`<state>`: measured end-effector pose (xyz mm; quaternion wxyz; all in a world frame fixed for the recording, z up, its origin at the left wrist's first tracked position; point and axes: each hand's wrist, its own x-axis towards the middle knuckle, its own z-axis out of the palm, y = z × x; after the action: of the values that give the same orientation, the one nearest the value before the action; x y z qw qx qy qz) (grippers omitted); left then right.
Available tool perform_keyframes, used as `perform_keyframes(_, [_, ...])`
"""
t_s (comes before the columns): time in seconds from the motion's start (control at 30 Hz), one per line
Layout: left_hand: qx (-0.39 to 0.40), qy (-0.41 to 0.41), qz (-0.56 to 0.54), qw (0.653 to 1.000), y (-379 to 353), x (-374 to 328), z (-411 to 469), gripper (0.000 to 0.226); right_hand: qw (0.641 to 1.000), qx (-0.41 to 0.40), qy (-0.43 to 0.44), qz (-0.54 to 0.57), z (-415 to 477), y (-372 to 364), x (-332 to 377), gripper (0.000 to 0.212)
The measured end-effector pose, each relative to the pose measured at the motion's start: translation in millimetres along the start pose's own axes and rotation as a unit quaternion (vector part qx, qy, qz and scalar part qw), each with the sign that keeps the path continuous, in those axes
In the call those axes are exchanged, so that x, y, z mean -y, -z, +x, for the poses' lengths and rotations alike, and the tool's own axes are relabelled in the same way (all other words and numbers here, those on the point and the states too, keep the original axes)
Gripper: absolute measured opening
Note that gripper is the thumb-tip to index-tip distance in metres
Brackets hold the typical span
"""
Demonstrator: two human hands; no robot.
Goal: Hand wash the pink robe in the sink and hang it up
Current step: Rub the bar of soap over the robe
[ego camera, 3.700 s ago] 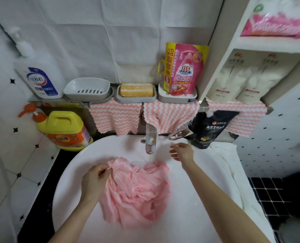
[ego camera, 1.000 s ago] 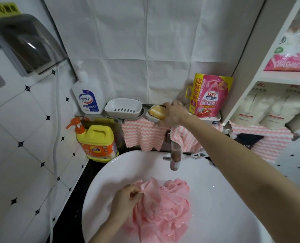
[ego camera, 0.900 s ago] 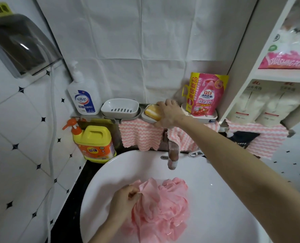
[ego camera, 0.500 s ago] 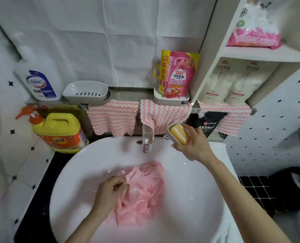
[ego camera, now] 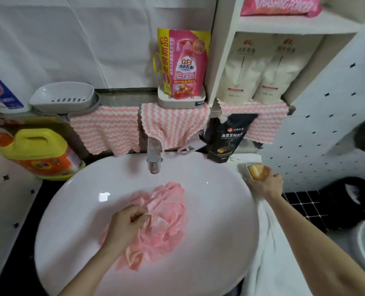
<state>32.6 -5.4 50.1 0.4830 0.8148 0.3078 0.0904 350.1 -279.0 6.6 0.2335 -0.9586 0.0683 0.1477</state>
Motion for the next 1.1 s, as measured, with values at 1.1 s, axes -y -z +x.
perform_keyframes(1.1, [-0.107,0.079,-0.105,0.985,37.0,18.9,-3.4,0.015,0.989,-0.042,0.095,-0.107,32.4,-0.4,-5.6,0.077])
